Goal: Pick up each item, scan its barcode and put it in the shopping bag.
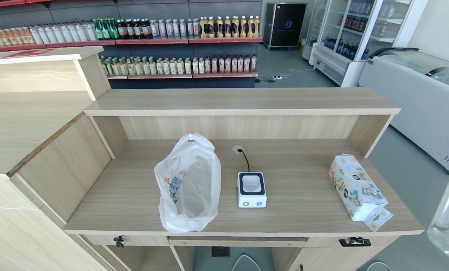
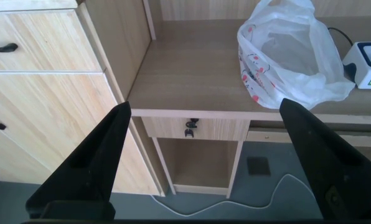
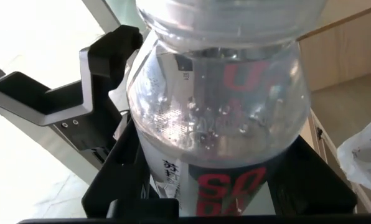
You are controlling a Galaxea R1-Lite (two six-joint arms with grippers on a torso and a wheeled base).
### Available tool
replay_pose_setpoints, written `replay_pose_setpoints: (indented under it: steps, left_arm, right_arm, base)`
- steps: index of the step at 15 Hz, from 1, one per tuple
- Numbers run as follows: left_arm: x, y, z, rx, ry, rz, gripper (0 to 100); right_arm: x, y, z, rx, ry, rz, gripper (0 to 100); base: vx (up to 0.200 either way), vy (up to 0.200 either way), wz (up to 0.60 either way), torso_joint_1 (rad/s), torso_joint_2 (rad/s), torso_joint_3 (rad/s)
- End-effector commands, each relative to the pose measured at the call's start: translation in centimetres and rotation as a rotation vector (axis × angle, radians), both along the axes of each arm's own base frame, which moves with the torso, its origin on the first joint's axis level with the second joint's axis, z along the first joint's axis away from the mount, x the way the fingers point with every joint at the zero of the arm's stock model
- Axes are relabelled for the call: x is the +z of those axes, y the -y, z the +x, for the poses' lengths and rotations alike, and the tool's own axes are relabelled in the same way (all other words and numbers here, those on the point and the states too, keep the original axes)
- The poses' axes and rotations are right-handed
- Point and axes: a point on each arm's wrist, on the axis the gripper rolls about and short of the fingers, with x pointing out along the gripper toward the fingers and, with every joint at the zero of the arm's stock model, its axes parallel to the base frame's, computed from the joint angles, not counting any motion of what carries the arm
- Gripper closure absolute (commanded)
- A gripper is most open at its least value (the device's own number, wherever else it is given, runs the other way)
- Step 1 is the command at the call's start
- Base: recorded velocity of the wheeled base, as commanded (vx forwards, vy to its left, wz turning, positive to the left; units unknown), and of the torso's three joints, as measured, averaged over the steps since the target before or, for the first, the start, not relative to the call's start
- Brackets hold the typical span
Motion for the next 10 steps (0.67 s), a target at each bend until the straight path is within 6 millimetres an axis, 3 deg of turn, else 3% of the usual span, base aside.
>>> replay_pose_setpoints:
  steps: [1,3,6,8,9,10]
  left_arm:
    - [0.0,0.0,0.0,0.001,0.000,0.000,0]
    - [0.0,0.0,0.0,0.001,0.000,0.000,0]
    - [0.0,0.0,0.0,0.001,0.000,0.000,0]
    - [0.0,0.0,0.0,0.001,0.000,0.000,0]
    - [0.0,0.0,0.0,0.001,0.000,0.000,0]
    - [0.0,0.0,0.0,0.001,0.000,0.000,0]
  right_arm:
    - [-0.2,0.0,0.0,0.001,-0.006,-0.002,100]
    - [-0.5,0.1,0.0,-0.011,-0.008,-0.003,100]
    - [-2.4,2.5,1.8,-0.189,0.057,-0.010,100]
    - [-5.9,6.8,3.6,-0.447,0.112,-0.051,100]
    - [-6.3,7.2,3.8,-0.471,0.123,-0.056,100]
    - [-8.1,9.5,4.2,-0.596,0.154,-0.085,100]
  base:
    - [0.000,0.000,0.00,0.000,0.00,0.000]
    - [0.000,0.000,0.00,0.000,0.00,0.000]
    - [0.000,0.000,0.00,0.000,0.00,0.000]
    - [0.000,0.000,0.00,0.000,0.00,0.000]
    - [0.000,0.000,0.00,0.000,0.00,0.000]
    - [0.000,0.000,0.00,0.000,0.00,0.000]
